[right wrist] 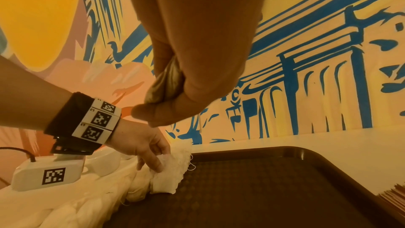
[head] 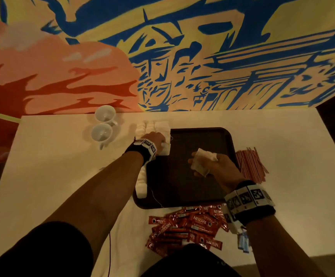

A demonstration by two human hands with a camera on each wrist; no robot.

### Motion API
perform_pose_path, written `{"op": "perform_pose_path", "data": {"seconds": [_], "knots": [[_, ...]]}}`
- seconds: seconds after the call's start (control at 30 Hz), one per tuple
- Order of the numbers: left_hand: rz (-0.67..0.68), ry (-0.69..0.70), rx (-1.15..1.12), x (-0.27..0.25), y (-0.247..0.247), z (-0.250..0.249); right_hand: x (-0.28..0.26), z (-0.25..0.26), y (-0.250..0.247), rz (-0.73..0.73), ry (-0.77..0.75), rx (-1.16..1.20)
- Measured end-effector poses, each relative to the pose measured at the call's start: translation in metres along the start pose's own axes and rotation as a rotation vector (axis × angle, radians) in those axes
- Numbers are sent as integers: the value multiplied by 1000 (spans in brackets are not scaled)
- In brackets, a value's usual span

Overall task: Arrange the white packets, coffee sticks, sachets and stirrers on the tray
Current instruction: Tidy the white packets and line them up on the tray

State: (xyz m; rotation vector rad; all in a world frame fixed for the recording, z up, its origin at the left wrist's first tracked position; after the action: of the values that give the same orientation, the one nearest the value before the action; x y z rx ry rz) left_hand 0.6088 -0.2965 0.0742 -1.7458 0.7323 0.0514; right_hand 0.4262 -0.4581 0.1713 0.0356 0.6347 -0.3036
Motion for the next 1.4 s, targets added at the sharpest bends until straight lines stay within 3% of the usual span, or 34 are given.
{"op": "perform_pose_path", "data": {"seconds": [0.3, 0.53, 0.67, 0.93, 1.23, 1.4], "knots": [[-65, 34, 96, 2, -8, -3, 1, -7, 2, 1, -4, 45], [-238, -49, 18, -13, -41, -5, 3, 11, 3, 74, 27, 146], [-305, -107, -160, -37, -76, -18, -3, 31, 0, 83, -28, 97], [-411, 34, -754, -139, -139, -91, -43, 83, -18, 53, -154, 161], [-467, 64, -1089, -221, -146, -149, -98, 137, -31, 131, -358, 86], [-496, 138, -1121, -248, -145, -170, -121, 136, -38, 140, -405, 104]]}}
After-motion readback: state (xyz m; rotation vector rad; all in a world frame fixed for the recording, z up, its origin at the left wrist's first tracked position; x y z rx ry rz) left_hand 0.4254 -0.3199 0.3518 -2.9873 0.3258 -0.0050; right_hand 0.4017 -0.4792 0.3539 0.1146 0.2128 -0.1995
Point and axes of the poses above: each hand's wrist, its own x-axis towards the middle knuckle, its own y-axis out of the palm, z = x × y, the point moved 7 cm from there along x, towards the middle knuckle, and after that the axes turned 8 degrees about -z, right-handed, at the moved point
